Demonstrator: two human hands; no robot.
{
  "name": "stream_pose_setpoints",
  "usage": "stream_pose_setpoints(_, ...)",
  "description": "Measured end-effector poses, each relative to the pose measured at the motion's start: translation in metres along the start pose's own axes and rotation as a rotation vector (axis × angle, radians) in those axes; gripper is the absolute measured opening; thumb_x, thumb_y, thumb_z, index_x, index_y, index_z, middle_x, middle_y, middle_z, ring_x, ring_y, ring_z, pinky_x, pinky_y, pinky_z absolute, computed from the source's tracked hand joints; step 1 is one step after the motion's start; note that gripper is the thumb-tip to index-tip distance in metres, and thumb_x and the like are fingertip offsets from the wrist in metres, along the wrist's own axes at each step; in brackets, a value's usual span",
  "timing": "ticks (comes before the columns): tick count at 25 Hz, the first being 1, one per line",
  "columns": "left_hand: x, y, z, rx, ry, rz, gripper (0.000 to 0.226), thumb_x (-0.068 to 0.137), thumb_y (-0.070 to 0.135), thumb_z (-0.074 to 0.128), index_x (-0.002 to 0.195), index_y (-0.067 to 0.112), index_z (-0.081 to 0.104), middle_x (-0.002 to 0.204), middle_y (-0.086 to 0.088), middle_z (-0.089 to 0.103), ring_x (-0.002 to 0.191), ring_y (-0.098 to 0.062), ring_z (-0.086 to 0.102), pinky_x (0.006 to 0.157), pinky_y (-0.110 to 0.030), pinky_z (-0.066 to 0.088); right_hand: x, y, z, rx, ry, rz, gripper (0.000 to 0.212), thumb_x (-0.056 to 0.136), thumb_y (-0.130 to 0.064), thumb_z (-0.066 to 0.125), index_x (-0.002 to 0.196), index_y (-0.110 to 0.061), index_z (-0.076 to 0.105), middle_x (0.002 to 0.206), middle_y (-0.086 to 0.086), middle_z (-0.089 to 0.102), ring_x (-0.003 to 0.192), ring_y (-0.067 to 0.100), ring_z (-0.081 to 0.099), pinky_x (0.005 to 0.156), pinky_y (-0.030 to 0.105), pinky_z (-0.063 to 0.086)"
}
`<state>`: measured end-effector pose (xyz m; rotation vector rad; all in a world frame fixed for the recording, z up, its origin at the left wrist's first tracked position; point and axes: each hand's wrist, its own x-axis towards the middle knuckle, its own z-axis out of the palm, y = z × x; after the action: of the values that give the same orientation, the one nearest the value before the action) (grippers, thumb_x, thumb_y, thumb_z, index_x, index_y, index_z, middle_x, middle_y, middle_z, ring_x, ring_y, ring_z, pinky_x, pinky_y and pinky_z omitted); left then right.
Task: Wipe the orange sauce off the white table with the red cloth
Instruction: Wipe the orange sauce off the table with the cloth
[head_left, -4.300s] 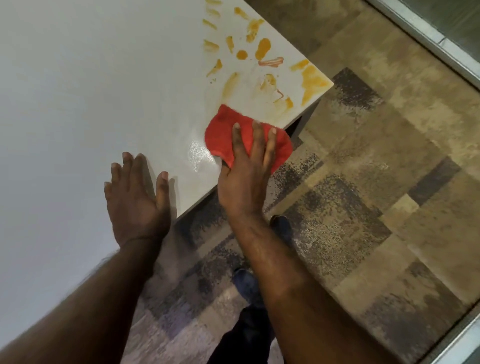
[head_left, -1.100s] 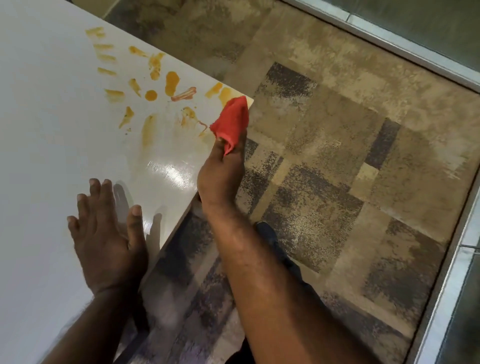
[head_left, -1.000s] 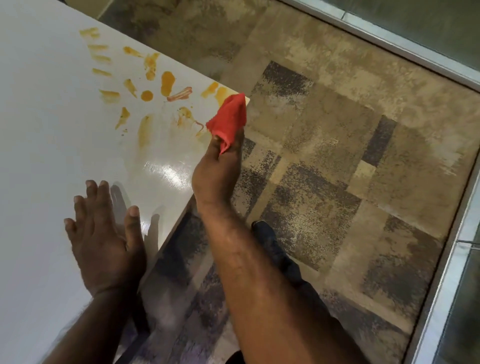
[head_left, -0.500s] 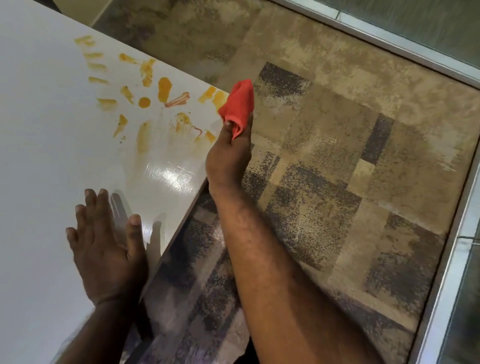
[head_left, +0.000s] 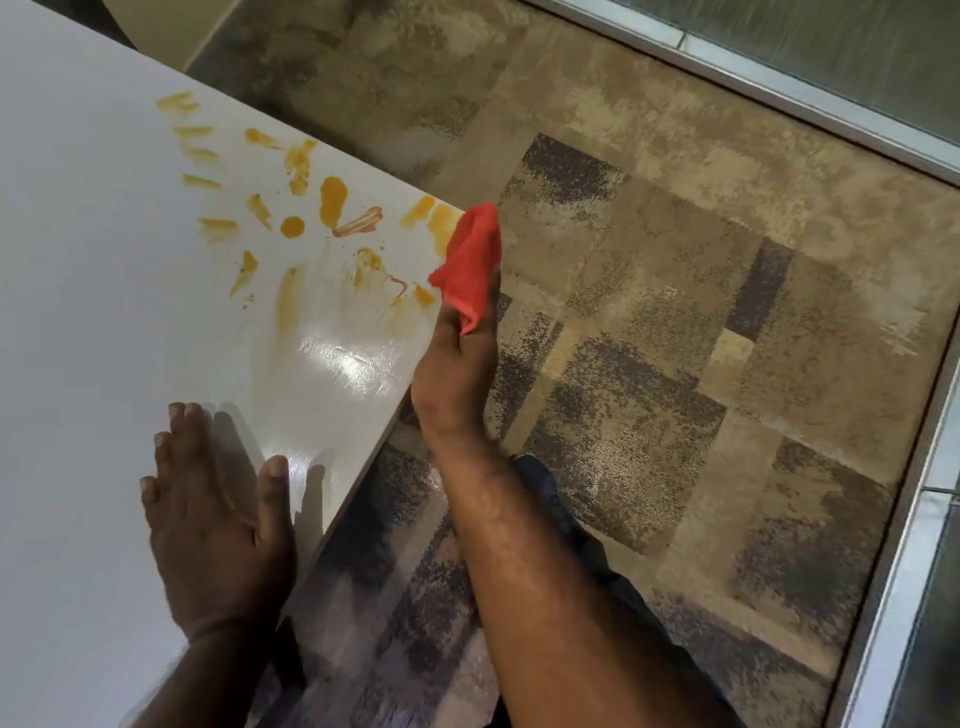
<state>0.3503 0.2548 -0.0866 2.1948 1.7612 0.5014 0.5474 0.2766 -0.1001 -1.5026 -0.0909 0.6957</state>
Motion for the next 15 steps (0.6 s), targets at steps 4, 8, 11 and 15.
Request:
stream_pose_setpoints(4, 0.001, 0.001, -0.001, 0.015, -0.003, -0.015, 0.077, 0.093, 0.063, 0.028, 0.154, 0.018, 0.018, 0.162, -0.010, 0.025, 0.150, -0.029, 0.016, 0.120, -0.047, 0.011, 0.044, -0.023, 0.000, 0.020, 0.068, 0.020, 0.047, 0.097, -0.006, 0.049, 0.144, -0.009, 0.042, 0.133, 0.009, 0.060, 0.121, 0.021, 0.057, 0.106, 0.039, 0.044)
stream_pose_setpoints(8, 0.001, 0.003, -0.001, 0.018, -0.003, -0.021, 0.079, 0.091, 0.063, 0.032, 0.153, 0.015, 0.020, 0.161, -0.012, 0.026, 0.149, -0.031, 0.017, 0.120, -0.049, 0.013, 0.073, -0.036, -0.012, -0.128, -0.066, -0.009, 0.031, 0.096, -0.010, 0.051, 0.126, -0.010, 0.058, 0.112, 0.004, 0.066, 0.105, 0.019, 0.063, 0.095, 0.034, 0.049)
stream_pose_setpoints(11, 0.002, 0.003, -0.002, 0.032, -0.023, -0.032, 0.081, 0.090, 0.064, 0.033, 0.153, 0.014, 0.021, 0.161, -0.012, 0.026, 0.148, -0.032, 0.018, 0.118, -0.054, 0.017, 0.087, -0.044, -0.025, -0.296, -0.210, -0.021, 0.028, 0.094, -0.015, 0.053, 0.120, -0.014, 0.062, 0.102, -0.005, 0.065, 0.097, 0.012, 0.062, 0.088, 0.029, 0.047)
stream_pose_setpoints(15, 0.003, 0.005, -0.004, 0.033, -0.034, -0.065, 0.086, 0.089, 0.070, 0.029, 0.154, 0.015, 0.020, 0.161, -0.011, 0.024, 0.149, -0.031, 0.016, 0.119, -0.053, 0.016, 0.063, -0.042, -0.026, -0.213, -0.113, -0.037, 0.032, 0.096, -0.010, 0.051, 0.127, -0.014, 0.058, 0.097, -0.023, 0.064, 0.091, -0.012, 0.061, 0.083, 0.013, 0.047)
